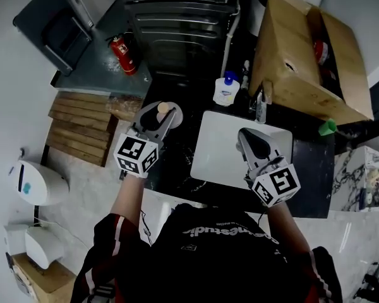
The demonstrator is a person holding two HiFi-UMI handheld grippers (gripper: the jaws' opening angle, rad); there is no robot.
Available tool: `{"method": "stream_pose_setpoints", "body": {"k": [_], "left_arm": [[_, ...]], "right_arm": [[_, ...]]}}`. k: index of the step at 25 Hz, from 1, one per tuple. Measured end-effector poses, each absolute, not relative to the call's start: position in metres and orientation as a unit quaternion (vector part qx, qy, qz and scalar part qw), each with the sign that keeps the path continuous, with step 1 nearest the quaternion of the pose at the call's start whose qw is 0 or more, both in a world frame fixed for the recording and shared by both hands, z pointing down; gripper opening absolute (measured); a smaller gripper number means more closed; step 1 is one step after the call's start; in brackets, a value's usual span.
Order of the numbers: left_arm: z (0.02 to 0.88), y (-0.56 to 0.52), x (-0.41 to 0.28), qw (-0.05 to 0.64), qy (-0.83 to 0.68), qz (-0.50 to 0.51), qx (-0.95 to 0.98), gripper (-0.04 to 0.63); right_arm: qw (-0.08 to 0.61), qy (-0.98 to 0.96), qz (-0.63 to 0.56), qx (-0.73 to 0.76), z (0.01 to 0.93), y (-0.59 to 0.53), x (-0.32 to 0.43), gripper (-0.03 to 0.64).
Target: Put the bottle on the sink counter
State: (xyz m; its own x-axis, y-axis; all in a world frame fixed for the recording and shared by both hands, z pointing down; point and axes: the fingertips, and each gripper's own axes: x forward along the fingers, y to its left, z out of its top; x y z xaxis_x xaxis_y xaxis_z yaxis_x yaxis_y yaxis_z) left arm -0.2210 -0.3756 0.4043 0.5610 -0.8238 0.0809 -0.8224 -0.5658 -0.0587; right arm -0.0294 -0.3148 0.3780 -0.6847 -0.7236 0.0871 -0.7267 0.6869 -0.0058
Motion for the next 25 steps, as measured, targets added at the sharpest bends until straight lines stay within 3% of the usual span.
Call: {"method": "stream_pose_setpoints", "body": {"k": [15, 25], "left_arm": [[0.541, -0.543, -0.288, -0.035, 0.545, -0.075, -0.835, 0.147], [0.586, -0.587, -0.299, -0.059, 0.567, -0.081, -0.818, 0.147]], "right_arm": [[0.058, -0.926, 0.073, 0.367, 0.441, -0.409, -0.048, 0.040], [0.083, -0.922, 0.090, 0.367, 0.468, -0.419, -0.047, 0.040]]}}
